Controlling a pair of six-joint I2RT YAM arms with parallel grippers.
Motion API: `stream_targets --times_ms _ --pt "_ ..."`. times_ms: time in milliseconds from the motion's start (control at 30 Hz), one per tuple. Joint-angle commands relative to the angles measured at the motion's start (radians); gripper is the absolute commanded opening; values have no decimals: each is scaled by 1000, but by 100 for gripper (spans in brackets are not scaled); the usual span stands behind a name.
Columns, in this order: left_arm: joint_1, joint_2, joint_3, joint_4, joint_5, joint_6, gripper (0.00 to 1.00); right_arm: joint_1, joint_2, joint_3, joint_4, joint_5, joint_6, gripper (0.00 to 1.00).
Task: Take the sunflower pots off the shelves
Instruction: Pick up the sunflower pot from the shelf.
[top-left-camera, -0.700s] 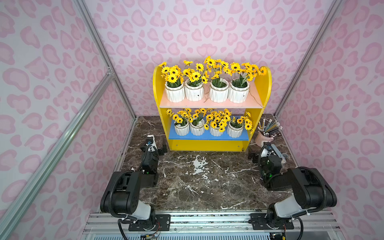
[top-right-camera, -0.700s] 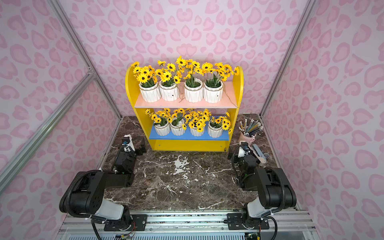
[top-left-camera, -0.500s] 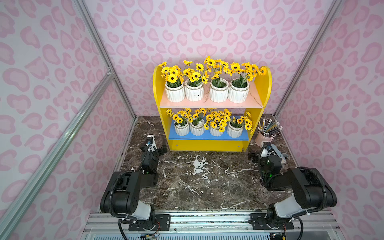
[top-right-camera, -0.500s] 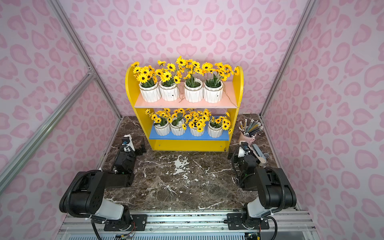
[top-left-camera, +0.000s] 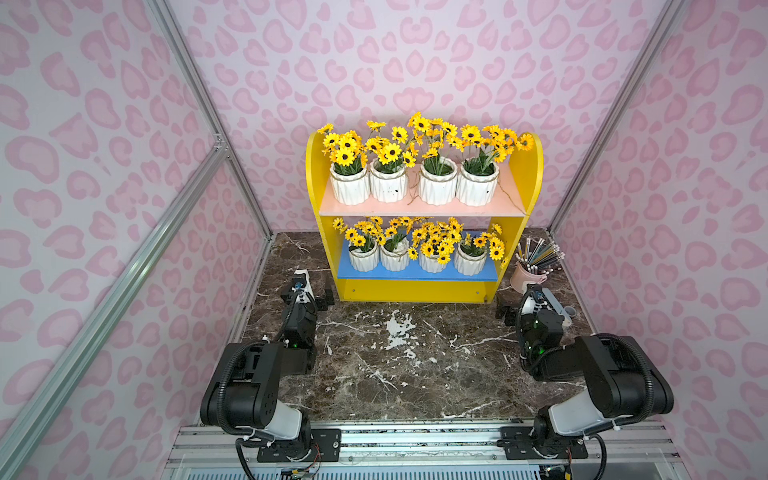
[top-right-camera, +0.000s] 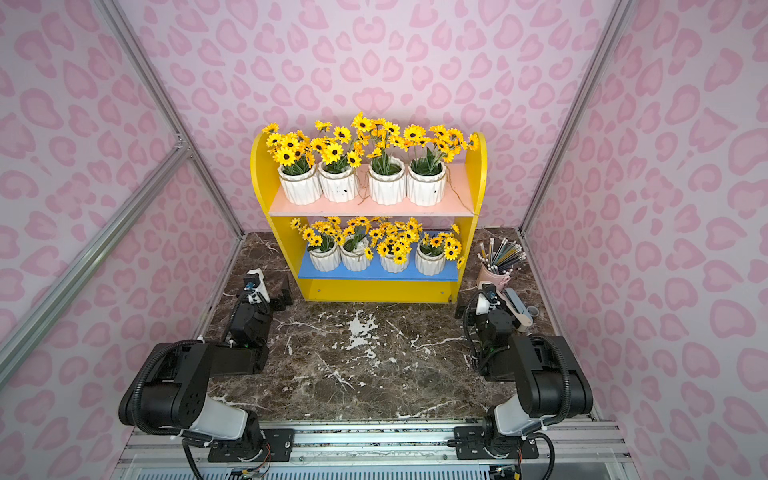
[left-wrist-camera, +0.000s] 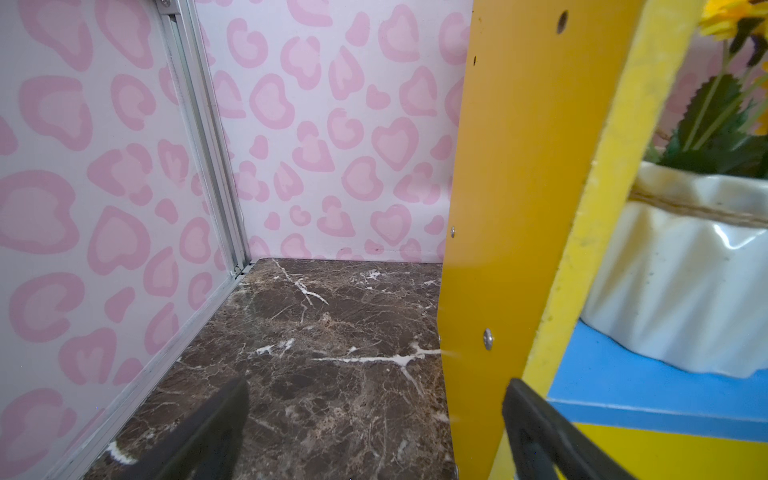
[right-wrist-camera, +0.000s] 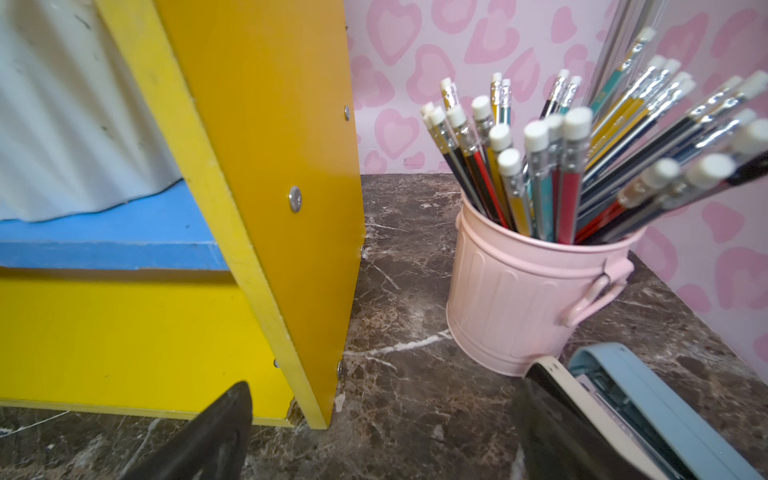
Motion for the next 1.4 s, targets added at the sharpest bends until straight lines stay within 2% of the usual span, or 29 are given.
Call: stream_targets --times_ms 0,567,867,933,1000,1067,1133,1200,1267,1367 --pt "-1 -2 4 35 4 4 97 2 -2 6 24 -3 -5 99" --pt "-9 -3 3 34 -9 7 97 4 -3 5 27 6 -5 99" --pt "-8 -3 4 35 -8 5 97 11 -3 9 21 50 6 99" --pt "-7 -3 3 36 -7 7 97 24 -3 7 23 79 -3 99" --pt "-8 -14 15 14 -34 -6 97 60 -9 -4 44 159 -18 99" --pt "-6 -75 72 -122 -90 -29 97 74 -39 -11 40 204 -18 99" --pt "-2 -132 155 -305 -100 -33 97 77 -95 26 -67 242 -1 99" --pt "-3 -183 200 -412 -43 -12 97 77 -153 129 -321 275 27 99" --pt "-3 -243 203 -436 -49 -56 97 79 -168 195 -458 273 37 99" --pt "-3 -329 201 -488 -41 -79 97 102 -221 206 -529 308 43 99"
